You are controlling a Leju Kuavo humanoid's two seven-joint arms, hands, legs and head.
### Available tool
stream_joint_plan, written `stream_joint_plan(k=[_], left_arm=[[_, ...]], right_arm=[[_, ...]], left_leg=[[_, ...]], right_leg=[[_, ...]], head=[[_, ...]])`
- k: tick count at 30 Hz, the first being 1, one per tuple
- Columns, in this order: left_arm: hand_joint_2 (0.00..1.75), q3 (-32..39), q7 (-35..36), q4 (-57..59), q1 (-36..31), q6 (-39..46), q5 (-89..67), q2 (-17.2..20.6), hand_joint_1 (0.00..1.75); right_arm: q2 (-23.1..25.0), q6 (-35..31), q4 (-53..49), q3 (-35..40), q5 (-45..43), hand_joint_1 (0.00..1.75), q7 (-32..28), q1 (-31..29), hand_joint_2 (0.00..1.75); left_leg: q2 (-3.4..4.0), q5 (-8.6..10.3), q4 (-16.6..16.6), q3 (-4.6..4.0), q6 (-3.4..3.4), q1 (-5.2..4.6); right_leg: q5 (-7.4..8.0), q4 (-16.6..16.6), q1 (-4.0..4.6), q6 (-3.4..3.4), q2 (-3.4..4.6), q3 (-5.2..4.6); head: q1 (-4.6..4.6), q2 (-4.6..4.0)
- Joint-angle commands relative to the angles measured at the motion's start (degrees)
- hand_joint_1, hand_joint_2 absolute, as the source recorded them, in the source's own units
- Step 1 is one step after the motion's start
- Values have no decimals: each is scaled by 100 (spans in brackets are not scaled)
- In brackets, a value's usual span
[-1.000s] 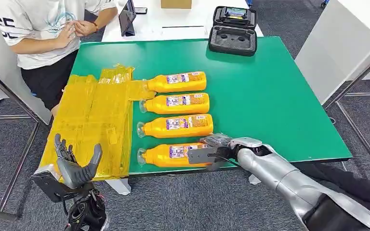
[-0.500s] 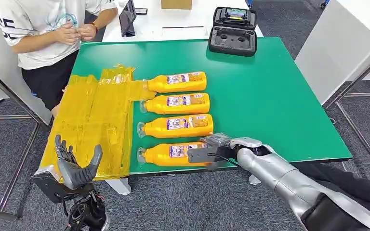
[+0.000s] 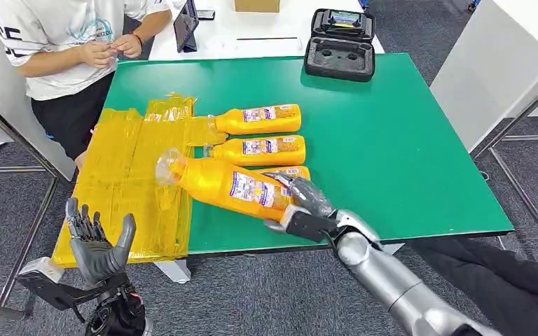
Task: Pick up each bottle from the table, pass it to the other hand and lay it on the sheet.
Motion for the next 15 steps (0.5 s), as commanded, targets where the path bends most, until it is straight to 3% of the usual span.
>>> stream_joint_plan(k=[1, 10, 11, 12, 15], left_arm=[[175, -185, 19, -112, 69, -208, 226, 112, 0], [175, -290, 19, -20, 43, -380, 381, 185, 0], [175, -520, 21, 91, -35, -606, 588, 326, 0], [175, -1119, 376, 48, -156, -1643, 862, 567, 0], [175, -1174, 378, 44, -165, -1797, 859, 604, 0]], right_arm=[[481, 76, -295, -728, 22, 175, -56, 497, 175], [517, 29, -248, -832, 132, 175, -60, 551, 175], [562, 152, -29, -1027, 170, 175, -100, 601, 175], [645, 336, 442, -1369, -89, 175, -285, 652, 175], [641, 338, 377, -1416, -141, 175, -327, 730, 175]], left_leg=[[7, -11, -7, 33, -6, 0], [4, -9, -6, 26, -5, 0], [7, -13, -7, 36, -6, 0], [8, -12, -5, 32, -5, 0], [-2, -4, -9, 26, -3, -1]], right_leg=[[-10, -6, 2, -3, -1, 31], [-8, -5, 1, -2, -2, 25], [-12, -6, 2, -3, -2, 34], [-10, -6, 1, -2, 0, 30], [-7, -9, -3, -1, -8, 26]], head=[[0, 0], [0, 0], [0, 0], [0, 0], [0, 0]])
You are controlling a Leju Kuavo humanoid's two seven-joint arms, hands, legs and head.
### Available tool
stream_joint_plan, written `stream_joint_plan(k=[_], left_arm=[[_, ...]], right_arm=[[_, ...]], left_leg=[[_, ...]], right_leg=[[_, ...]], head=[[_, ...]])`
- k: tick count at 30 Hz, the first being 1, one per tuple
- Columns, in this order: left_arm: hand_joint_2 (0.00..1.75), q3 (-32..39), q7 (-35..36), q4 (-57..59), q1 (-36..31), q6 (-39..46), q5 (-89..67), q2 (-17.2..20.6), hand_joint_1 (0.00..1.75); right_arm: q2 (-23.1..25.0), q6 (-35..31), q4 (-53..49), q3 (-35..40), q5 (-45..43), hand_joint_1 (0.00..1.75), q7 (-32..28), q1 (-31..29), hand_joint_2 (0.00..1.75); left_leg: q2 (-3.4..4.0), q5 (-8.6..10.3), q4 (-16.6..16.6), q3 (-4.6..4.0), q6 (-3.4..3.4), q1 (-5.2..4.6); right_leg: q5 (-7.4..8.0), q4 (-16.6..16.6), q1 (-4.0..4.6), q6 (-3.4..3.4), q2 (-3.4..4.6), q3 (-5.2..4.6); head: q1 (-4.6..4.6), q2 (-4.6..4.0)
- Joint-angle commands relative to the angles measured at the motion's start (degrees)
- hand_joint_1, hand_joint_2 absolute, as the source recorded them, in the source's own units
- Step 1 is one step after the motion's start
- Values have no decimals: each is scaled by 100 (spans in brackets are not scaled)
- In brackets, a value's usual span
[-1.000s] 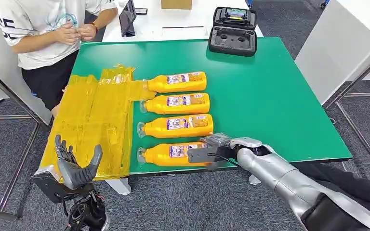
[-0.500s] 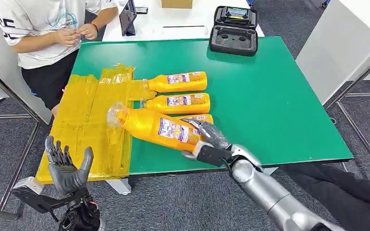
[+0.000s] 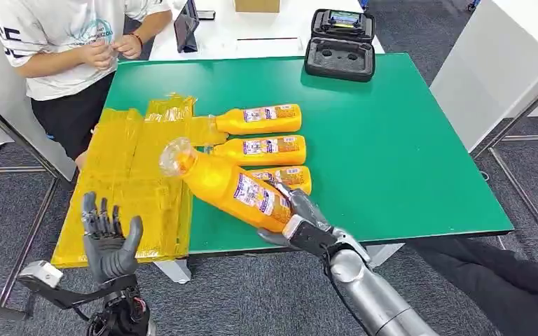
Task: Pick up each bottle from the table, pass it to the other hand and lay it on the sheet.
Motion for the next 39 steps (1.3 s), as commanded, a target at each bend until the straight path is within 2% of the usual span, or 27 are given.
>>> stream_joint_plan(k=[1, 3, 4, 5, 7, 8, 10, 14, 18, 19, 20, 23, 30, 34, 36, 39], left_arm=[[175, -1175, 364, 163, -248, -1681, 588, 639, 0], [175, -1300, 407, 194, -248, -2106, 577, 701, 0], [175, -1319, 394, 224, -250, -2146, 547, 686, 0], [175, -1322, 392, 236, -251, -2151, 540, 677, 0], [175, -1322, 392, 236, -251, -2151, 540, 677, 0], [175, -1322, 392, 236, -251, -2151, 540, 677, 0], [175, -1315, 392, 236, -256, -2150, 540, 681, 0], [175, -1467, 403, 353, -307, -2312, 340, 677, 0], [175, -1731, 676, 1242, -636, -2446, 138, 578, 0], [175, -1772, 656, 1520, -756, -2421, 79, 538, 0], [175, -1816, 538, 1838, -924, -2337, -53, 481, 0], [175, -1878, 594, 2143, -1104, -2392, -87, 352, 0], [175, -1954, 694, 2244, -1115, -2411, -118, 337, 0], [175, -1944, 753, 2256, -1111, -2418, -90, 340, 0], [175, -1986, 806, 2350, -1135, -2445, -80, 318, 0], [175, -1912, 818, 2459, -1188, -2518, 67, 267, 0]], right_arm=[[353, 299, 595, -1021, -230, 175, -285, 359, 175], [397, 324, 510, -1132, -305, 175, -317, 573, 175], [422, 328, 489, -1145, -300, 175, -324, 629, 175], [431, 329, 482, -1144, -297, 175, -327, 646, 175], [431, 329, 482, -1144, -297, 175, -327, 646, 175], [431, 329, 482, -1144, -297, 175, -327, 646, 175], [442, 326, 473, -1150, -300, 175, -323, 624, 175], [591, 428, 406, -1219, -196, 175, -293, 753, 175], [783, 533, 391, -1108, -40, 175, -226, 822, 175], [834, 577, 412, -1068, -20, 175, -200, 822, 175], [898, 592, 440, -988, 107, 175, -143, 799, 175], [1038, 649, 325, -908, 203, 175, -72, 826, 175], [1045, 741, 122, -917, 300, 175, 62, 945, 175], [1045, 778, 141, -922, 336, 175, 87, 936, 175], [1027, 851, 143, -852, 428, 175, 110, 953, 175], [1000, 880, 237, -719, 557, 175, 125, 975, 175]], left_leg=[[-11, -7, -12, 35, -5, 0], [-12, -12, -15, 49, -7, -1], [-6, -5, -8, 23, -3, -1], [-7, -12, -15, 45, -5, -2], [-3, -5, -6, 14, -2, 0], [-5, -11, -11, 36, -4, -2], [1, -6, -4, 12, -1, -2], [2, -9, -7, 25, -3, -3], [-1, -9, -12, 34, -3, -4], [-3, -3, -9, 17, 0, -4], [-6, -8, -18, 42, -4, -4], [-5, -6, -12, 31, -3, -4], [-1, -4, -6, 13, 0, -3], [1, -13, -8, 36, -2, -2], [1, -4, -5, 11, 0, -3], [-2, -13, -11, 41, -3, -2]], right_leg=[[-10, -12, -4, -1, -18, 36], [-16, -15, -4, -3, -22, 51], [-6, -10, -5, -1, -12, 23], [-14, -16, -5, -2, -17, 46], [-3, -8, -4, 0, -8, 14], [-11, -11, -5, -1, -15, 35], [-3, -6, -6, 0, -5, 10], [-7, -7, -5, -1, -8, 22], [-9, -11, -6, -2, -11, 31], [-3, -8, -7, 0, -9, 14], [-10, -16, -7, -2, -16, 40], [-7, -11, -7, -1, -14, 29], [-3, -7, -6, 1, -7, 11], [-11, -9, -6, -1, -9, 34], [-2, -6, -7, 1, -5, 8], [-12, -12, -5, -1, -14, 40]], head=[[-2, 0], [0, 0], [0, 0], [0, 0], [-2, 0], [0, 0], [-2, 0], [-2, 0], [-2, 0], [-2, -2], [-2, 0], [0, 0], [-2, 0], [0, 0], [-2, 0], [0, 0]])
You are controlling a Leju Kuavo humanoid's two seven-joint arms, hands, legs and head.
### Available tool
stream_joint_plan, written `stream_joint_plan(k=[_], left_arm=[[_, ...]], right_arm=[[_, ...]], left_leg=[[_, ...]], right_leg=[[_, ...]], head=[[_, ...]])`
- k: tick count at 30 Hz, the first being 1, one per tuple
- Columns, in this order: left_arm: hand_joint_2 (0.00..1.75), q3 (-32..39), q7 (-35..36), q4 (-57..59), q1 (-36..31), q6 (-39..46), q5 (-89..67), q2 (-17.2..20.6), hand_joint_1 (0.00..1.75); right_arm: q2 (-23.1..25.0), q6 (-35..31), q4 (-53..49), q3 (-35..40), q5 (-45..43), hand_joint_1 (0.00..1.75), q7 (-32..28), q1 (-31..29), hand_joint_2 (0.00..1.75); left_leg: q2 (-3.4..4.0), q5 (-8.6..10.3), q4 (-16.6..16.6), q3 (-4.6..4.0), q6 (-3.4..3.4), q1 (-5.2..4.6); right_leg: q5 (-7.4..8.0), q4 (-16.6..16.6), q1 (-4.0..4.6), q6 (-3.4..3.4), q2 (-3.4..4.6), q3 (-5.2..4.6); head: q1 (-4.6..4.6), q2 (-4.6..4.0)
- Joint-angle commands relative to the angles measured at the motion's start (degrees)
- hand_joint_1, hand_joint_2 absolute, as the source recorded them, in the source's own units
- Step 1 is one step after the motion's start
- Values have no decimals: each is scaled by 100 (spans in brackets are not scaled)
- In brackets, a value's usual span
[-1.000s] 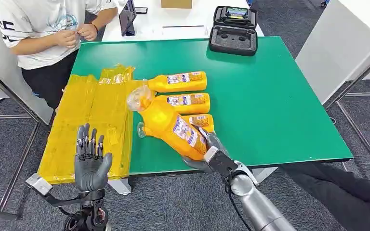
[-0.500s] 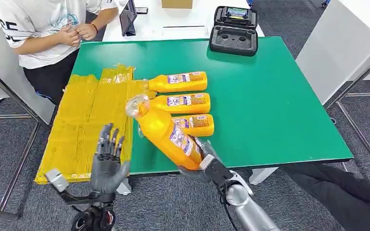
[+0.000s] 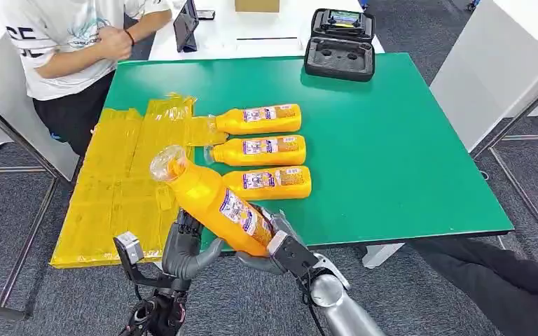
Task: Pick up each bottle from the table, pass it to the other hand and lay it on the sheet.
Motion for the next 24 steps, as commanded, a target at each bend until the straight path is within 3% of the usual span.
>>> stream_joint_plan(k=[1, 8, 12, 24], left_arm=[[175, -44, 116, 731, -331, -108, 267, -70, 0], [175, 400, 36, 49, -90, -125, 623, 96, 0], [175, 445, 36, -73, -46, -133, 626, 137, 0], [175, 474, 12, -184, 37, -282, 733, 146, 0]], right_arm=[[-66, 149, 191, 320, 252, 175, 77, -54, 175], [-121, 232, 731, 450, 367, 175, 48, -284, 175], [-117, 252, 830, 445, 380, 175, 10, -323, 175], [-77, 248, 860, 404, 459, 175, 54, -313, 175]], left_leg=[[-2, -7, -9, 32, -5, 0], [15, -15, -10, 45, -7, 3], [7, -4, -4, 14, -4, 5], [6, -10, -7, 33, -6, 3]], right_leg=[[-9, -9, 1, -2, -10, 33], [-10, -12, 5, -4, 5, 42], [-1, -7, 6, -2, 1, 15], [-8, -9, 5, -3, -1, 34]], head=[[-2, 0], [-2, 0], [-2, -2], [0, 0]])
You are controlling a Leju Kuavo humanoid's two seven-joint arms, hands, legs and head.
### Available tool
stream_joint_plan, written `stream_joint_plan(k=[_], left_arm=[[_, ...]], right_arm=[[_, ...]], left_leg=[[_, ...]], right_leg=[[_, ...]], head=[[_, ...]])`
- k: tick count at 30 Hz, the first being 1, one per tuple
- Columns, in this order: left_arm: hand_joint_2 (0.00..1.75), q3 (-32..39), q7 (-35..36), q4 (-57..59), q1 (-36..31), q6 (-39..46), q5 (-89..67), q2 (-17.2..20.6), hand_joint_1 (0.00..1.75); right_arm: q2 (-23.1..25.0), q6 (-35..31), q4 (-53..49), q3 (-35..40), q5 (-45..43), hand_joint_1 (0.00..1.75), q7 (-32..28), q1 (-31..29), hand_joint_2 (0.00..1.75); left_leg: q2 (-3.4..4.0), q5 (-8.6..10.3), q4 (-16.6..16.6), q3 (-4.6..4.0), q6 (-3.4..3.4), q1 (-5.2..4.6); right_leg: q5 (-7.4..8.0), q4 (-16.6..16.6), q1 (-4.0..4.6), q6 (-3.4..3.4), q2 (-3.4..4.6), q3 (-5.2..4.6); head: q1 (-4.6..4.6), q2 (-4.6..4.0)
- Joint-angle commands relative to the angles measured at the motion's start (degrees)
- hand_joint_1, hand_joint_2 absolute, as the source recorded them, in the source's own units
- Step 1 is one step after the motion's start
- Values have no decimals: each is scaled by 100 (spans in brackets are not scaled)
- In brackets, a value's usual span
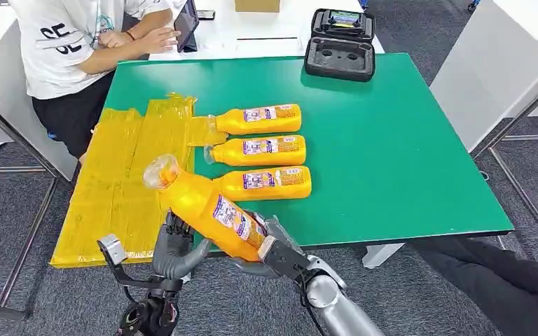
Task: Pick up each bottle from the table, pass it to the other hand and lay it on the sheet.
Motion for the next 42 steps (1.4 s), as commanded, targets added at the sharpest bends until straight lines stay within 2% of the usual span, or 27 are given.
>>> stream_joint_plan(k=[1, 32, 42], left_arm=[[175, 164, 4, 2, -122, -24, 31, 109, 0], [175, 55, 120, -236, 151, -495, 350, 110, 0], [175, -244, 208, -323, 182, -835, 378, 154, 0]], right_arm=[[-73, 43, 477, 194, 41, 175, 15, -170, 175], [-59, 158, 491, 149, 25, 175, -42, -146, 175], [-64, 106, 580, 111, 64, 175, 0, -160, 175]], left_leg=[[4, -7, -7, 23, -4, 1], [4, -10, -7, 30, -4, 0], [7, -16, -9, 43, -5, 1]], right_leg=[[-6, -7, 2, -2, -2, 22], [-9, -7, 2, -3, -3, 29], [-13, -10, 2, -2, -2, 42]], head=[[0, 0], [0, 0], [0, 0]])
